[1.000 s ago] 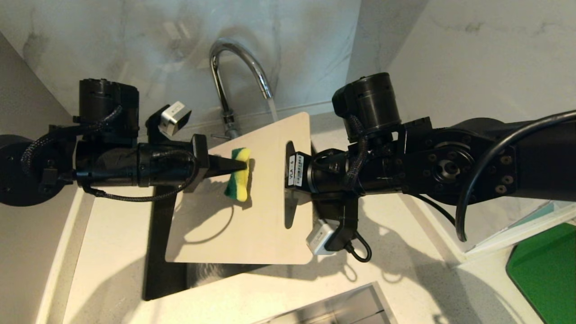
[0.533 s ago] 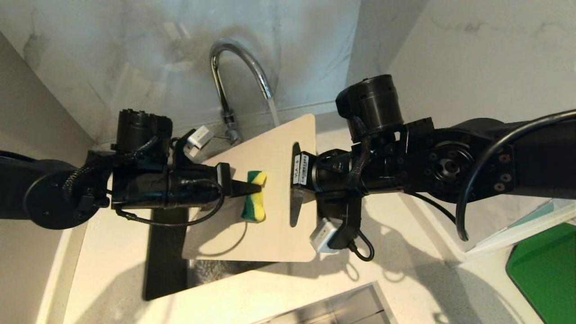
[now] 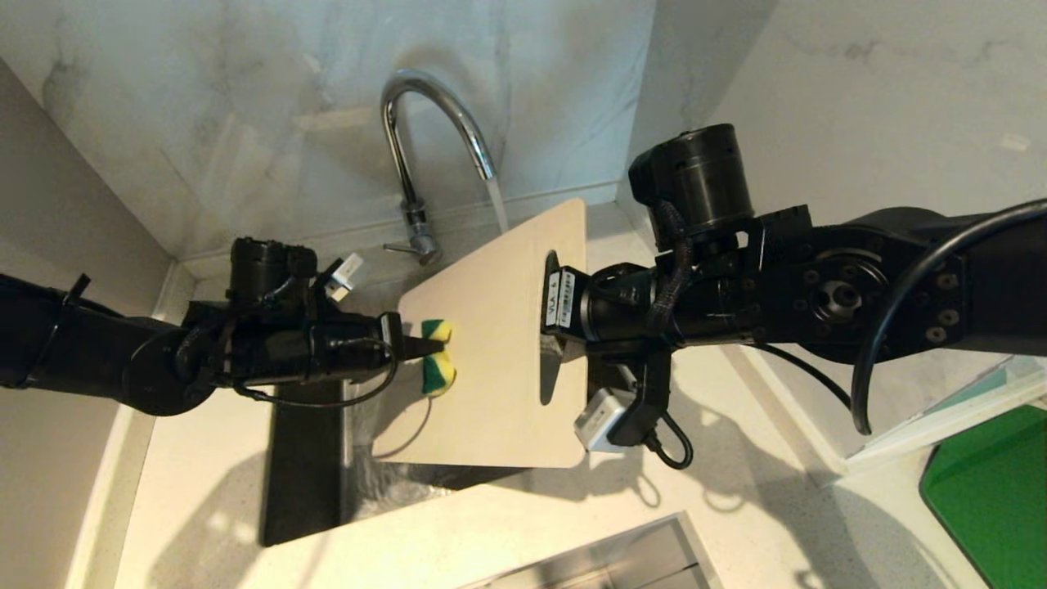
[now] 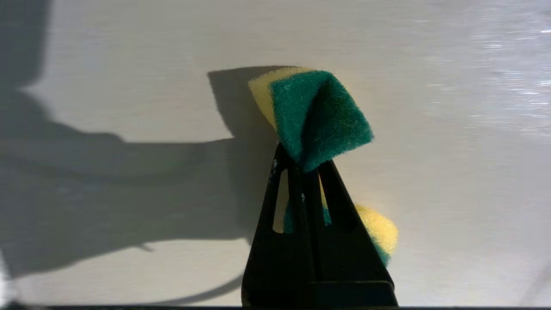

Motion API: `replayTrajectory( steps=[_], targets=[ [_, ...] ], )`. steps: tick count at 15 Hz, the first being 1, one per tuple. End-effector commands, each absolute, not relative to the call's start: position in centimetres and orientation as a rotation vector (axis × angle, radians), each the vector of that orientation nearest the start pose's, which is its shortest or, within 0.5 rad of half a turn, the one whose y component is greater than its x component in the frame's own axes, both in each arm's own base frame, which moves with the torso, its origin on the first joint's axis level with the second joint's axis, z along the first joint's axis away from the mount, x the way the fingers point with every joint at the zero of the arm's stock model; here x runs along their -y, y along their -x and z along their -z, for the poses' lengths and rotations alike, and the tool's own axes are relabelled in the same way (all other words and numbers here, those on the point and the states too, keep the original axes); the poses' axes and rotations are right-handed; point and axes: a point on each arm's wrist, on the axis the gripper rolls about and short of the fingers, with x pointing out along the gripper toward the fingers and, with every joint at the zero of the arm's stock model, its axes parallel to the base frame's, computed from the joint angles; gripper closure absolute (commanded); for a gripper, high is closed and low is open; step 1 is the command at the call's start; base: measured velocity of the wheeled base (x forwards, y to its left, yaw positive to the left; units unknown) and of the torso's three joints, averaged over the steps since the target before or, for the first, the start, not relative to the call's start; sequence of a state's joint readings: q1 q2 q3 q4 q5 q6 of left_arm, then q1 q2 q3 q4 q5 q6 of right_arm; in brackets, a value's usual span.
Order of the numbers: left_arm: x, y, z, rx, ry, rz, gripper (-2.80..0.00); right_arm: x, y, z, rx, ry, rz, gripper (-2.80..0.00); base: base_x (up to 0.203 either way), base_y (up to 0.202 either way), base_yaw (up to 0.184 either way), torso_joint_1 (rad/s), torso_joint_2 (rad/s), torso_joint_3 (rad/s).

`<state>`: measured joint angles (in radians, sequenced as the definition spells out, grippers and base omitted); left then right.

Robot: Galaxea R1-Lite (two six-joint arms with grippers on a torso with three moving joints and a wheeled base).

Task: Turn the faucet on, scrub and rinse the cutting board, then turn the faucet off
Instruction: Scrub the cutting board underwater

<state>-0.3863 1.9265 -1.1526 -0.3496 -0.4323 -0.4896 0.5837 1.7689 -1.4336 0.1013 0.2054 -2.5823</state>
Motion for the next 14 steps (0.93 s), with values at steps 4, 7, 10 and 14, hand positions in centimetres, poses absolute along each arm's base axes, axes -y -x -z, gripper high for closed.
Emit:
replayTrajectory(
  steps=[4,7,10,14],
  targets=[
    [12.6,-37.3,-13.6,-0.635,0.468,0.604,0.0,-18.5,-28.2,-26.9,0.837,2.455,-0.832,0.0,0.0,0.0,0.0,0.0,0.0,0.0],
    [11.0,-38.6,-12.3,-0.631,0.461,0.582,0.0,-18.3,-28.3,-27.0,0.83,2.456,-0.827,0.0,0.0,0.0,0.0,0.0,0.0,0.0],
    [9.2,-39.6,-11.1,-0.644,0.473,0.571,0.0,-18.2,-28.3,-27.0,0.828,2.456,-0.827,0.0,0.0,0.0,0.0,0.0,0.0,0.0],
    [7.3,-41.0,-9.7,-0.643,0.488,0.556,0.0,-18.1,-28.2,-27.1,0.828,2.457,-0.82,0.0,0.0,0.0,0.0,0.0,0.0,0.0]
  ],
)
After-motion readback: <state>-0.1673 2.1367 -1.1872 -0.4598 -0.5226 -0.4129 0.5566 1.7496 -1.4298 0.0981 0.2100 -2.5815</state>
